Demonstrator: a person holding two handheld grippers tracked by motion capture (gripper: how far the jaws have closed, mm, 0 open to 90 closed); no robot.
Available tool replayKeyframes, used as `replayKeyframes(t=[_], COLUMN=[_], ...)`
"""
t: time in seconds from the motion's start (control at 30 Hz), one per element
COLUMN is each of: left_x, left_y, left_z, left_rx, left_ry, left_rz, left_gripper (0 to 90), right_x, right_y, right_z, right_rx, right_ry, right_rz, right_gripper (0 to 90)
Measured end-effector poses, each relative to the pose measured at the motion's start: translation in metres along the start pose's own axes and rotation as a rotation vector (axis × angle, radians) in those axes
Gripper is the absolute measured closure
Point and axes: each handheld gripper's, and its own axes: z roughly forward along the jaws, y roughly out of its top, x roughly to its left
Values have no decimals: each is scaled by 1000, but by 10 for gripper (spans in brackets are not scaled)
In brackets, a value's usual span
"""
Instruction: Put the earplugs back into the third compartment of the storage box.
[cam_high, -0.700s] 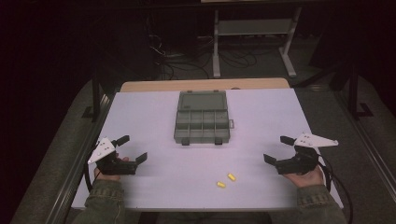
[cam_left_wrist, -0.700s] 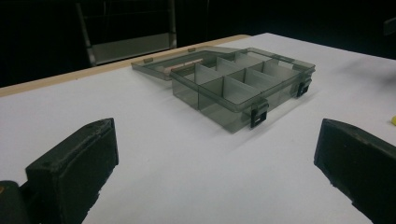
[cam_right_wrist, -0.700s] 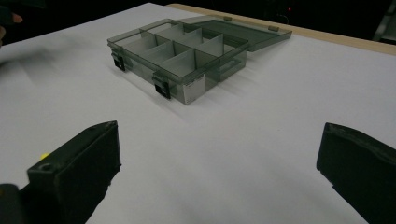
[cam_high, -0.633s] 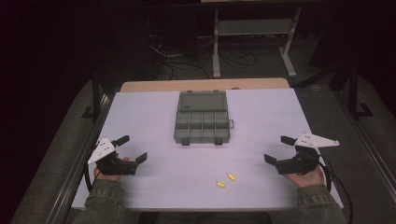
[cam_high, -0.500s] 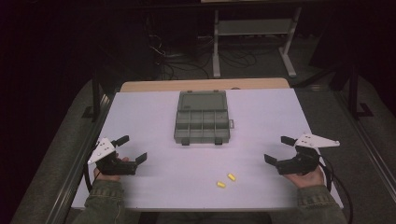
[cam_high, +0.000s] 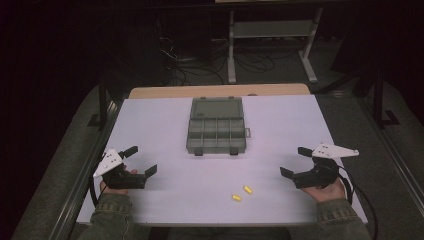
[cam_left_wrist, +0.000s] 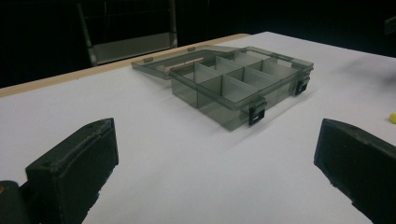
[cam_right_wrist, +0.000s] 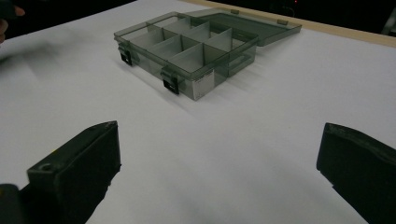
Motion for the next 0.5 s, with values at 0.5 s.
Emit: replayKeyframes(t=[0.5], left_x=[-2], left_y=[0], left_z=[0], left_rx=[5], left_ry=[-5], left_rz=[9], left_gripper=[0], right_x=[15], right_y=[19], right_z=[13], right_rx=[76], right_ry=[42], right_rz=[-59], right_gripper=[0])
